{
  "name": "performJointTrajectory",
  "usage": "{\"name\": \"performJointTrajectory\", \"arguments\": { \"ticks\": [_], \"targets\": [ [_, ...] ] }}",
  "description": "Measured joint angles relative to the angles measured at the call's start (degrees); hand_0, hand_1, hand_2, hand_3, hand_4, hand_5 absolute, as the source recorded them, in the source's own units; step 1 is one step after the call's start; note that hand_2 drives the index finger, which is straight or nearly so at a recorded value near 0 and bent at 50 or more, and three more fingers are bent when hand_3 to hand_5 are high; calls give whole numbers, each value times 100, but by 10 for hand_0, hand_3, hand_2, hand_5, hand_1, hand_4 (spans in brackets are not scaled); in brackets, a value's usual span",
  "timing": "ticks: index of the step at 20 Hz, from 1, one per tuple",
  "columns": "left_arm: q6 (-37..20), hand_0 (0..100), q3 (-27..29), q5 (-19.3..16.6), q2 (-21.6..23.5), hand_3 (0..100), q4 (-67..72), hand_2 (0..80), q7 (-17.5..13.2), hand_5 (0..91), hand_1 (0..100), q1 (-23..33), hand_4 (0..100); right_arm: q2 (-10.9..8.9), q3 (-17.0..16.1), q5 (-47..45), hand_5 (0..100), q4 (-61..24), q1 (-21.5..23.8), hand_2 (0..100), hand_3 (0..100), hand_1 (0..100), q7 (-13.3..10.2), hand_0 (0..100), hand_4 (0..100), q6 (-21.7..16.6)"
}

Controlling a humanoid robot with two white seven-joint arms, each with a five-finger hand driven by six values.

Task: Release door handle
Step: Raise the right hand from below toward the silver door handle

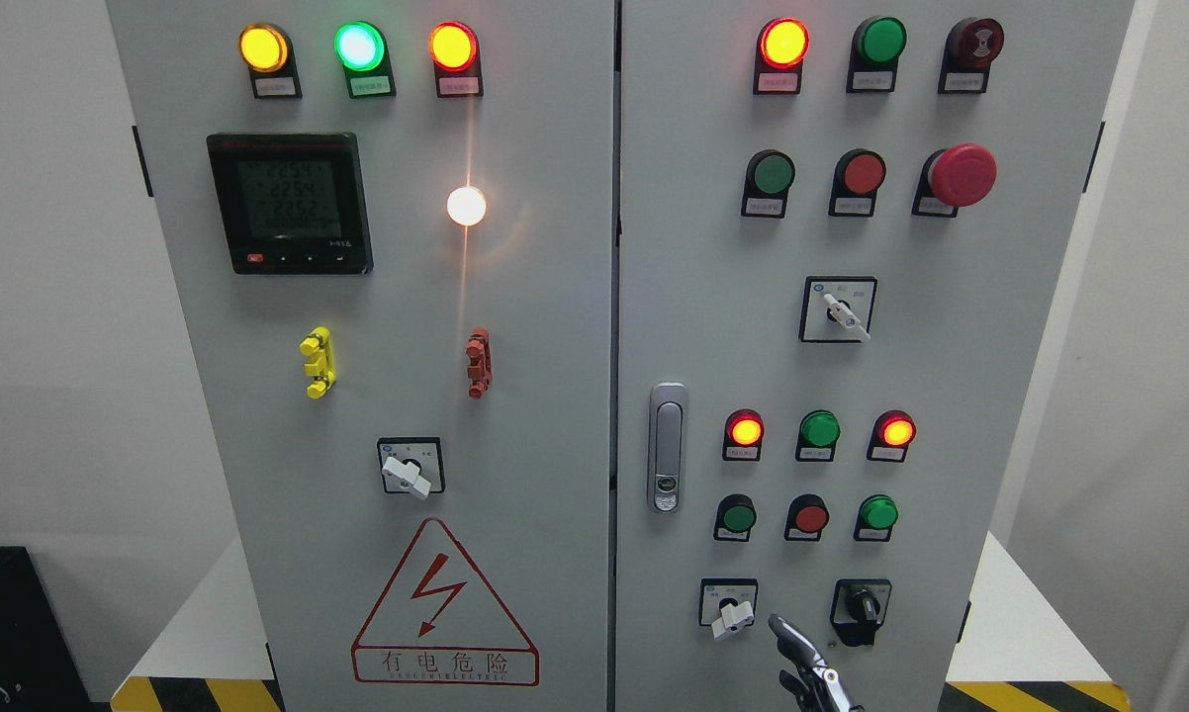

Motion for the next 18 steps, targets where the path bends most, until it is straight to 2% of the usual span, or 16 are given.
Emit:
{"name": "performJointTrajectory", "arguments": {
  "ticks": [1, 2, 3, 4, 5, 8, 11, 18],
  "targets": [
    [-1, 120, 0, 0, 0, 0, 0, 0, 0, 0, 556, 0, 0, 3, 1, 116, 456, -3, -13, 0, 408, 321, -1, 275, 489, -1],
    [0, 120, 0, 0, 0, 0, 0, 0, 0, 0, 556, 0, 0, 15, 1, 236, 599, -4, -25, 0, 490, 346, -18, 305, 588, -1],
    [0, 120, 0, 0, 0, 0, 0, 0, 0, 0, 556, 0, 0, 32, 1, 363, 599, -6, -43, 0, 490, 346, -36, 305, 588, -1],
    [3, 120, 0, 0, 0, 0, 0, 0, 0, 0, 556, 0, 0, 50, 2, 473, 746, -8, -58, 0, 599, 378, -52, 329, 700, -2],
    [8, 120, 0, 0, 0, 0, 0, 0, 0, 0, 556, 0, 0, 64, 4, 574, 835, -10, -72, 0, 661, 393, -82, 358, 756, -18],
    [16, 120, 0, 0, 0, 0, 0, 0, 0, 0, 556, 0, 0, 105, 9, 895, 1000, -15, -126, 0, 798, 421, -252, 374, 897, -50],
    [22, 120, 0, 0, 0, 0, 0, 0, 0, 0, 556, 0, 0, 134, 20, 1289, 1000, -14, -196, 0, 932, 432, -485, 380, 1000, -53],
    [26, 120, 0, 0, 0, 0, 0, 0, 0, 0, 556, 0, 0, 179, 114, 2336, 1000, 31, -420, 0, 1000, 423, -942, 381, 1000, -62]
  ]
}}
